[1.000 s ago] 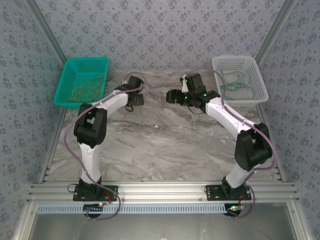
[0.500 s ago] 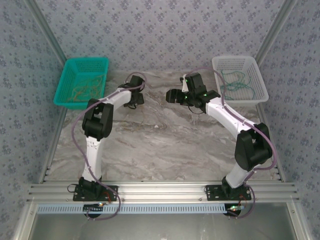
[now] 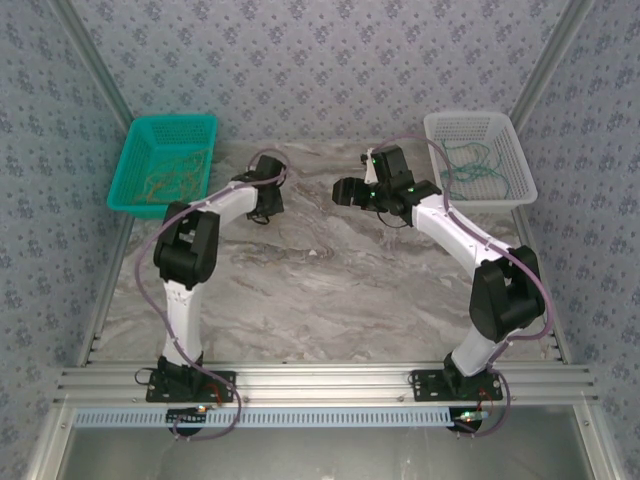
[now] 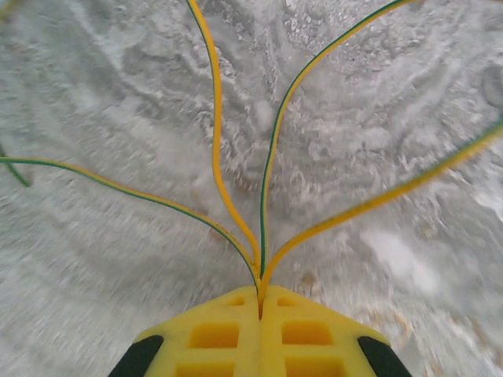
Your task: Untangle the cables
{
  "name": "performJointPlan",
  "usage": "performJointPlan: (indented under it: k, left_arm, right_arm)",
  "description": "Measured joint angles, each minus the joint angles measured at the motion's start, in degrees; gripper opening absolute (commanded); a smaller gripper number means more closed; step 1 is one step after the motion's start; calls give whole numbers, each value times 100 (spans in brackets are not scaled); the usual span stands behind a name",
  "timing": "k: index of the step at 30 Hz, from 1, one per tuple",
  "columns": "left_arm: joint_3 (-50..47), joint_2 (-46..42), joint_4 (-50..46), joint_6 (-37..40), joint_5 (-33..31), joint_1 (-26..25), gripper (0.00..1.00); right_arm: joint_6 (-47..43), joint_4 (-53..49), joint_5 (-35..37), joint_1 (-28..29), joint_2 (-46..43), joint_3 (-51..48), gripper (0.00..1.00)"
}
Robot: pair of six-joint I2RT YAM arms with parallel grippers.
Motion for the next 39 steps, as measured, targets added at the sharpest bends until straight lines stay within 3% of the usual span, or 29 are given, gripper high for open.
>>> performJointPlan:
  k: [9,15,28,33,37,39]
  left_arm:
    - [-120,-1978,-157,306,37,46,0]
    - [636,-2297,-463,765,162,597,0]
    - [3589,-1370,-1569,1432,728,2472,0]
    - [5364,-538,-1888,1821,439,2765,0]
    - [7130,614,-2214,2216,20,2835,0]
    - [7486,1102,-2382,2343,-107,2861,0]
  right_arm:
    - [26,96,-52,-13,-68,-98,77]
    - [61,229,-109,-13,-142,-140,77]
    - [109,293,-146,-13,-203,-151,77]
    - [136,306,-149,-13,-203,-151,77]
    - [153,369,-149,13,-203,-164,77]
    - [153,407,-149,15,-205,-186,77]
